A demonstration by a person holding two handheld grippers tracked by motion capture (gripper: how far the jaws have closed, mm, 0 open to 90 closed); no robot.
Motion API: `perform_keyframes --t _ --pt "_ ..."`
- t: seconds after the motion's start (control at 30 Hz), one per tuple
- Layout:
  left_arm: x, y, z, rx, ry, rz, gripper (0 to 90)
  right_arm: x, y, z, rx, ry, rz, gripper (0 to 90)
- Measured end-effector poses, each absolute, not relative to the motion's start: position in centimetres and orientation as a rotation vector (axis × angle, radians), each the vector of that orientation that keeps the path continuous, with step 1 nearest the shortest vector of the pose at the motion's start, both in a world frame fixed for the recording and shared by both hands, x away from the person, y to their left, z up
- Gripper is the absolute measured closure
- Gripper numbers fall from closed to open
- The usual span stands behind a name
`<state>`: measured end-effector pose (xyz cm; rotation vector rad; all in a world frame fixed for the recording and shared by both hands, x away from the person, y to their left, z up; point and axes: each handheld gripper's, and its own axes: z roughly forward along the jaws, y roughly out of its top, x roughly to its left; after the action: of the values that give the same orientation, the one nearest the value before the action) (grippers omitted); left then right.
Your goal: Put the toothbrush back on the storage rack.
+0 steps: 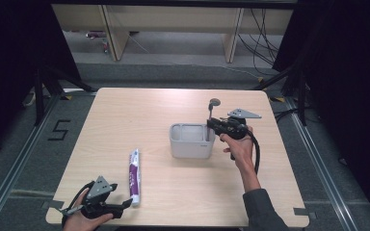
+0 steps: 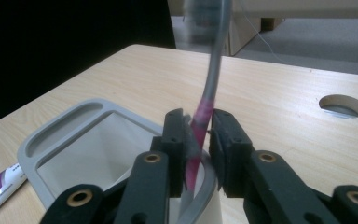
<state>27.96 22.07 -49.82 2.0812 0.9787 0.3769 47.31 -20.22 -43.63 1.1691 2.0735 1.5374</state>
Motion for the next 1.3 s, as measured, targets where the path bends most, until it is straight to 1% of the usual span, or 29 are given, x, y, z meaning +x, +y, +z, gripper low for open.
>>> perform_keyframes --t 0.03,0.1,0.17,0.2,0.23,0.33,0.5,0.67,0.83,0.97,1.13,1.2,1.23,1.3 --pt "28.0 22.1 -49.8 2.081 0.979 0.377 20.8 47.3 -20.2 -43.6 1.169 2.073 1.537 72.2" --pt "27.9 22.1 -49.8 2.079 0.981 0.378 20.8 47.3 -20.2 -43.6 1.182 2.057 1.562 63.5" --pt "27.9 22.1 -49.8 2.074 0.983 0.38 20.8 47.1 -20.2 -43.4 1.218 2.036 1.575 57.4" --pt "27.9 22.1 -49.8 2.073 0.984 0.38 20.8 46.9 -20.5 -43.0 1.207 2.042 1.554 51.1" --pt "27.9 22.1 -49.8 2.073 0.984 0.38 20.8 46.9 -20.5 -43.0 1.207 2.042 1.554 51.1" --pt "27.9 22.1 -49.8 2.077 0.99 0.377 20.8 46.0 -20.9 -42.5 1.22 2.037 1.516 42.7" --pt "27.9 22.1 -49.8 2.08 0.991 0.379 20.8 44.6 -21.9 -42.1 1.225 2.037 1.503 38.6" --pt "28.0 22.1 -49.7 2.079 0.991 0.38 20.8 43.3 -22.5 -41.8 1.209 2.062 1.472 36.8" --pt "27.9 22.1 -49.7 2.076 0.983 0.383 20.8 41.7 -23.7 -41.6 1.194 2.071 1.424 36.3" --pt "27.9 22.0 -49.7 2.08 0.985 0.381 20.8 40.4 -24.4 -42.1 1.242 2.105 1.392 35.9" --pt "28.1 22.1 -49.7 2.09 0.968 0.398 20.8 39.9 -25.1 -42.7 1.21 2.107 1.379 35.6" --pt "27.9 21.9 -49.8 2.06 0.997 0.392 20.8 39.5 -25.1 -42.8 1.237 2.113 1.386 35.3" --pt "28.1 22.1 -49.8 2.084 0.965 0.406 20.8 39.4 -25.1 -42.9 1.249 2.109 1.395 35.2" --pt "27.9 22.1 -49.7 2.079 0.982 0.384 20.8 39.2 -25.2 -43.1 1.23 2.127 1.391 35.1"
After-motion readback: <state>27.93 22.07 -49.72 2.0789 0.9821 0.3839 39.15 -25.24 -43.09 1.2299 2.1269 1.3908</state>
